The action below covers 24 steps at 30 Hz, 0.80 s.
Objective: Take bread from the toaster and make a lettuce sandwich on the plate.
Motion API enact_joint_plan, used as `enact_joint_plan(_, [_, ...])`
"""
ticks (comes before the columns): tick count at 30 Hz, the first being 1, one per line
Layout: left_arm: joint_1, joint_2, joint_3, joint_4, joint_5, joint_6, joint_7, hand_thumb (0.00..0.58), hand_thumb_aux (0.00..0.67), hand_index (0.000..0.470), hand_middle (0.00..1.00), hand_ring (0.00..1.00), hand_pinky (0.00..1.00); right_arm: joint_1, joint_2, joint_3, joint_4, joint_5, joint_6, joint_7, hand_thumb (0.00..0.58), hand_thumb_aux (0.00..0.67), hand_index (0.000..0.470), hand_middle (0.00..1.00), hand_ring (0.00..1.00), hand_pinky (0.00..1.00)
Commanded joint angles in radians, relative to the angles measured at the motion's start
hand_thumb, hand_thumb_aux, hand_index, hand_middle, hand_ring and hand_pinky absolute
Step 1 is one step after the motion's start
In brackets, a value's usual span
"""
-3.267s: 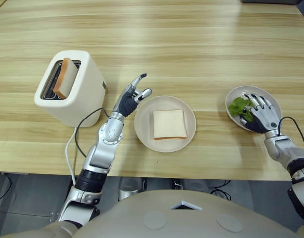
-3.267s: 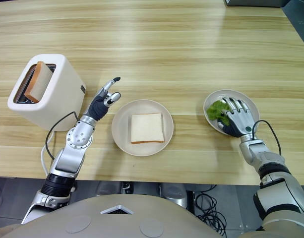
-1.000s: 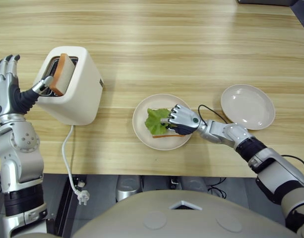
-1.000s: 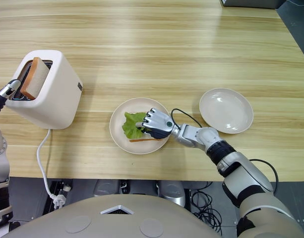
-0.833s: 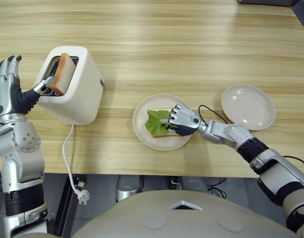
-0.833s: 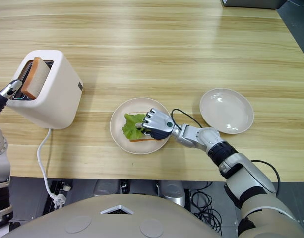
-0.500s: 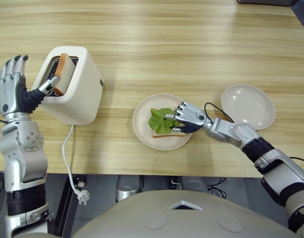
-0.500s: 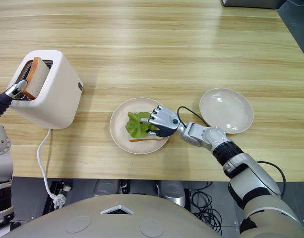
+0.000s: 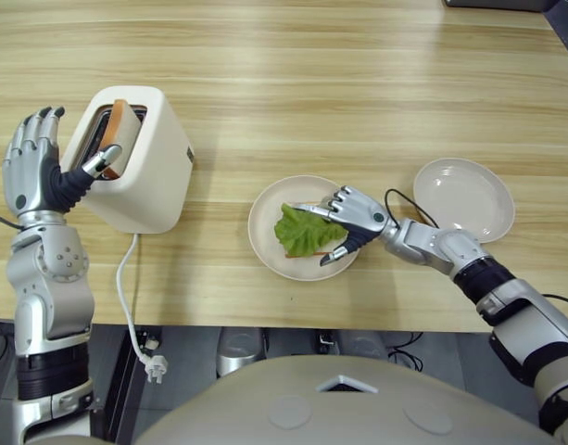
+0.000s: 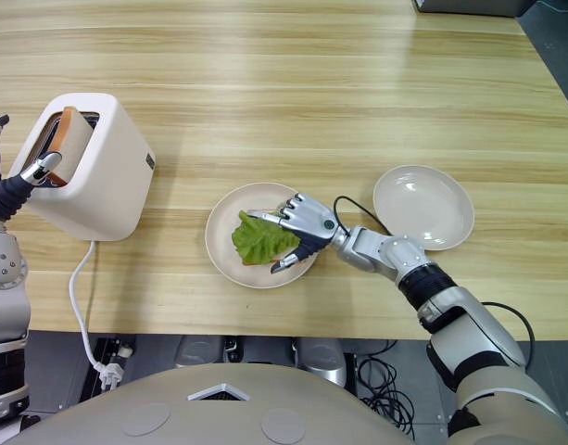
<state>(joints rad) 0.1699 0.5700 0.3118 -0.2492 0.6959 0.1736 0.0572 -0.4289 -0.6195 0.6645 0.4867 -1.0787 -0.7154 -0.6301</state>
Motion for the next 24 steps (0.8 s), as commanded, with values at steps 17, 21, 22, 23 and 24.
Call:
enact_joint_plan(17, [-0.053,0.006,-0.127,0.084,0.018,0.004,-0.001,0.580,0.670,0.460,0.00,0.00,0.00,0.015,-0.029,-0.120,-0.065,0.040,0.005,0.005,0.000,0.000,0.000,0.00,0.00,0.00])
enact_joint_plan(21, [-0.068,0.011,-0.099,0.060,0.020,-0.004,0.046,0.580,0.670,0.460,0.00,0.00,0.00,0.025,-0.028,-0.120,-0.058,0.035,0.014,-0.004,0.000,0.000,0.000,0.00,0.00,0.00])
enact_joint_plan(22, [-0.074,0.012,-0.094,0.055,0.020,-0.007,0.058,0.580,0.670,0.460,0.00,0.00,0.00,0.028,-0.026,-0.118,-0.054,0.034,0.019,-0.004,0.000,0.000,0.000,0.00,0.00,0.00])
enact_joint_plan(23, [-0.079,0.013,-0.090,0.049,0.021,-0.009,0.067,0.580,0.670,0.460,0.00,0.00,0.00,0.032,-0.022,-0.114,-0.050,0.034,0.021,-0.004,0.000,0.000,0.000,0.00,0.00,0.00])
enact_joint_plan(24, [-0.084,0.014,-0.089,0.045,0.022,-0.011,0.076,0.580,0.670,0.460,0.00,0.00,0.00,0.037,-0.019,-0.111,-0.050,0.033,0.024,-0.005,0.000,0.000,0.000,0.00,0.00,0.00])
